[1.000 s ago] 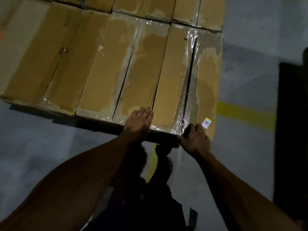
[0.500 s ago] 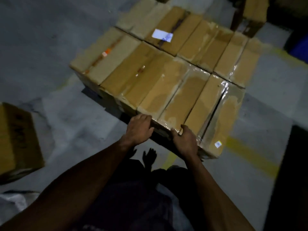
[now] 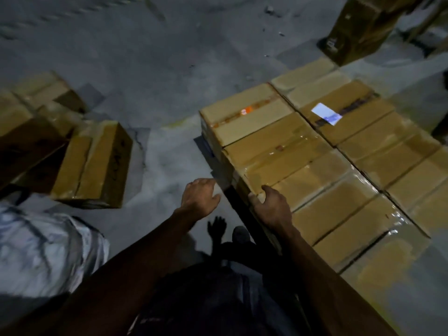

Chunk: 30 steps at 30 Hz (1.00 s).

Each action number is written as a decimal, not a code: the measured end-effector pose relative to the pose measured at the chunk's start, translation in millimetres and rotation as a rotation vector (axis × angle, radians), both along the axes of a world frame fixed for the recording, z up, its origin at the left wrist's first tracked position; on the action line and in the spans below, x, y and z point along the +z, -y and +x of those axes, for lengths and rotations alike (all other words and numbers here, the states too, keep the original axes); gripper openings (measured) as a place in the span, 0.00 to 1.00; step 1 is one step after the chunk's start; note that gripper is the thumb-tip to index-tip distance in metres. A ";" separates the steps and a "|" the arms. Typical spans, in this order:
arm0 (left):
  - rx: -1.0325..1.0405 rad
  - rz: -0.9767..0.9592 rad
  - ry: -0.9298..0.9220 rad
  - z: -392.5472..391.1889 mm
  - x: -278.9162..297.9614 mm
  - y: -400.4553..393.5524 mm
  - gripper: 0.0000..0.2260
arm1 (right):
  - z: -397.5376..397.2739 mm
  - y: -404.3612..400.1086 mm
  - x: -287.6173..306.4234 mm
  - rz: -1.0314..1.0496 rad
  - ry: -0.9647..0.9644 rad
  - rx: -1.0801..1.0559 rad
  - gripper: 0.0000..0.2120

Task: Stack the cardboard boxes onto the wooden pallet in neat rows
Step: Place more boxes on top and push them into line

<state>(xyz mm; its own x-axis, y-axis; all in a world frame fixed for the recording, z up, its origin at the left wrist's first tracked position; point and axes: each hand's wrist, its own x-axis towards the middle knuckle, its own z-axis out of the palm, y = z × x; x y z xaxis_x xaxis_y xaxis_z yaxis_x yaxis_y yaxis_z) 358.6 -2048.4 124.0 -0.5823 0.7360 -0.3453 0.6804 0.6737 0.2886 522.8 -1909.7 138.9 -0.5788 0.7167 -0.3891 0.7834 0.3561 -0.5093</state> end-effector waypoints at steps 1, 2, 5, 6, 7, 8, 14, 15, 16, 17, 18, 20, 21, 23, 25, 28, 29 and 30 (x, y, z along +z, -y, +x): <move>0.039 -0.002 0.008 -10.3 -2.9 -1.0 0.28 | -14.7 -7.6 -1.4 -0.012 0.001 0.028 0.29; 0.077 0.000 0.015 -19.9 -5.6 -2.9 0.28 | -29.0 -15.3 -3.6 -0.022 0.006 0.053 0.28; 0.195 -0.004 0.010 -50.0 -11.8 -14.1 0.26 | -71.6 -39.2 -14.5 -0.034 0.014 0.138 0.27; 0.227 -0.011 0.014 -58.1 -11.5 -18.1 0.26 | -85.5 -47.0 -16.8 -0.037 0.022 0.173 0.27; 0.252 -0.017 0.010 -66.0 -11.7 -22.1 0.25 | -99.7 -55.7 -18.5 -0.040 0.032 0.205 0.27; 0.280 -0.005 0.002 -75.4 -10.9 -25.4 0.25 | -114.5 -64.4 -18.0 -0.046 0.053 0.234 0.27; 0.484 0.037 -0.015 -134.6 9.9 -47.7 0.25 | -205.4 -105.7 -7.2 -0.025 0.098 0.405 0.32; 0.503 0.041 -0.013 -146.5 11.8 -49.8 0.25 | -221.1 -110.4 -5.3 -0.015 0.088 0.429 0.33; 0.522 0.058 -0.020 -157.9 14.7 -52.3 0.26 | -237.3 -114.1 -1.7 -0.010 0.082 0.447 0.33; 0.534 0.073 -0.028 -169.6 16.6 -54.9 0.26 | -254.2 -117.8 0.8 -0.004 0.082 0.465 0.33; 0.546 0.079 -0.031 -183.1 19.8 -56.8 0.27 | -271.3 -120.9 3.6 0.000 0.086 0.478 0.33; 0.570 0.081 -0.042 -212.8 22.0 -60.0 0.27 | -305.7 -126.0 5.6 0.006 0.090 0.501 0.32; 0.583 0.090 -0.053 -230.1 20.5 -60.7 0.26 | -323.6 -127.6 4.6 0.006 0.084 0.511 0.31; 0.599 0.108 -0.054 -268.7 17.7 -62.4 0.24 | -362.3 -128.7 1.0 0.008 0.078 0.520 0.32; 0.607 0.120 -0.054 -313.0 10.7 -63.4 0.24 | -405.2 -129.0 -3.4 0.014 0.074 0.517 0.32; 0.580 0.144 -0.040 -385.2 4.0 -68.1 0.24 | -470.1 -129.4 -7.9 0.013 0.063 0.484 0.31; 0.572 0.156 -0.019 -411.0 1.3 -70.7 0.24 | -492.2 -129.9 -8.7 0.014 0.065 0.467 0.31; 0.569 0.166 -0.005 -432.4 1.3 -72.3 0.26 | -510.7 -129.9 -8.0 0.015 0.069 0.454 0.32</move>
<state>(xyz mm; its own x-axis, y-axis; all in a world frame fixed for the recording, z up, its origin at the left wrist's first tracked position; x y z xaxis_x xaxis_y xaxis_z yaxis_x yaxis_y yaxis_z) -73.8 -1976.1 125.3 -0.9028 0.3511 -0.2483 0.2268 0.8794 0.4186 12.1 -1779.8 131.0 -0.8084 0.4026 -0.4295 0.5786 0.6778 -0.4536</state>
